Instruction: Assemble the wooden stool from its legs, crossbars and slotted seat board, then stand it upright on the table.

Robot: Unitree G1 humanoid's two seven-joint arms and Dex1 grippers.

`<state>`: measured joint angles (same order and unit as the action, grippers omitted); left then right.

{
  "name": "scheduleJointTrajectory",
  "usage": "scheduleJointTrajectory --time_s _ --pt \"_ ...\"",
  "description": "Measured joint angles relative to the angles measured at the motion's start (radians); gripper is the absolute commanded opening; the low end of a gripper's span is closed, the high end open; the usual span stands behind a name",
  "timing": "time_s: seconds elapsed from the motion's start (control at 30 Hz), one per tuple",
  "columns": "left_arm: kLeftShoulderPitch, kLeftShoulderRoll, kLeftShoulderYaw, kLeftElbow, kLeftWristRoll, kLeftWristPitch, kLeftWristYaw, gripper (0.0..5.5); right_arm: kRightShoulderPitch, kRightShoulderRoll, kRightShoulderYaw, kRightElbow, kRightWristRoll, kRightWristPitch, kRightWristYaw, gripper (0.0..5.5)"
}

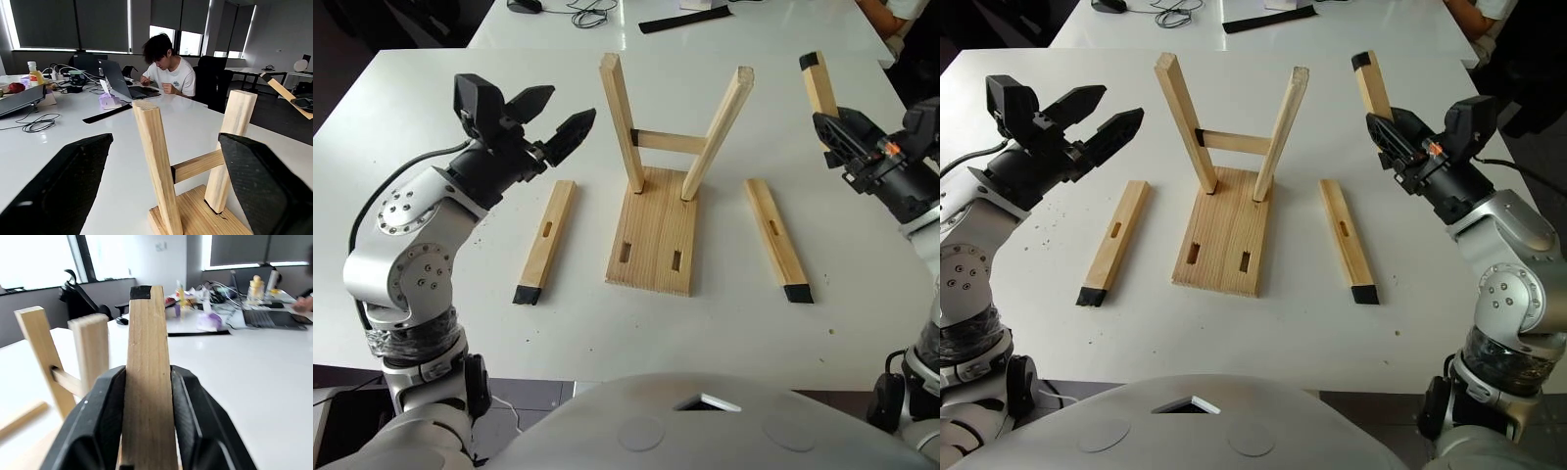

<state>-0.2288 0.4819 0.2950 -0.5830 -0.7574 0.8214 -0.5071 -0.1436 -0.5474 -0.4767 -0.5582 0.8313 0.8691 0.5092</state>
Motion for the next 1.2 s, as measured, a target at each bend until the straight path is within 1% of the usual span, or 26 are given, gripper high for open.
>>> scheduleJointTrajectory --time_s 0.07,0.2,0.3,0.43,0.57,0.77,1.0,1.2 --pt "-0.023 0.003 -0.030 -0.007 -0.049 0.020 -0.017 4.27 -0.043 -0.028 0.004 -0.019 0.124 0.039 0.040 1.31" --pt "-0.067 -0.004 -0.101 -0.032 -0.176 0.035 -0.091 4.27 -0.144 -0.102 0.056 -0.018 0.340 0.103 0.137 1.31" --pt "-0.090 -0.006 -0.122 -0.021 -0.257 0.041 -0.128 4.27 -0.214 -0.135 0.081 0.039 0.444 0.127 0.167 1.31" --pt "-0.138 -0.021 -0.130 0.014 -0.327 0.036 -0.131 4.27 -0.251 -0.156 0.101 0.108 0.542 0.146 0.182 1.31" --pt "-0.163 -0.045 -0.154 0.026 -0.376 0.030 -0.127 4.27 -0.256 -0.165 0.156 0.113 0.573 0.153 0.213 1.31" --pt "-0.195 -0.051 -0.194 0.019 -0.418 0.029 -0.130 4.27 -0.260 -0.169 0.243 0.113 0.531 0.150 0.276 1.31" --pt "-0.204 -0.034 -0.249 0.004 -0.424 0.030 -0.151 4.27 -0.267 -0.175 0.293 0.118 0.455 0.130 0.335 1.31" --pt "-0.204 -0.027 -0.277 0.003 -0.420 0.024 -0.153 4.27 -0.272 -0.175 0.324 0.113 0.429 0.123 0.363 1.31"
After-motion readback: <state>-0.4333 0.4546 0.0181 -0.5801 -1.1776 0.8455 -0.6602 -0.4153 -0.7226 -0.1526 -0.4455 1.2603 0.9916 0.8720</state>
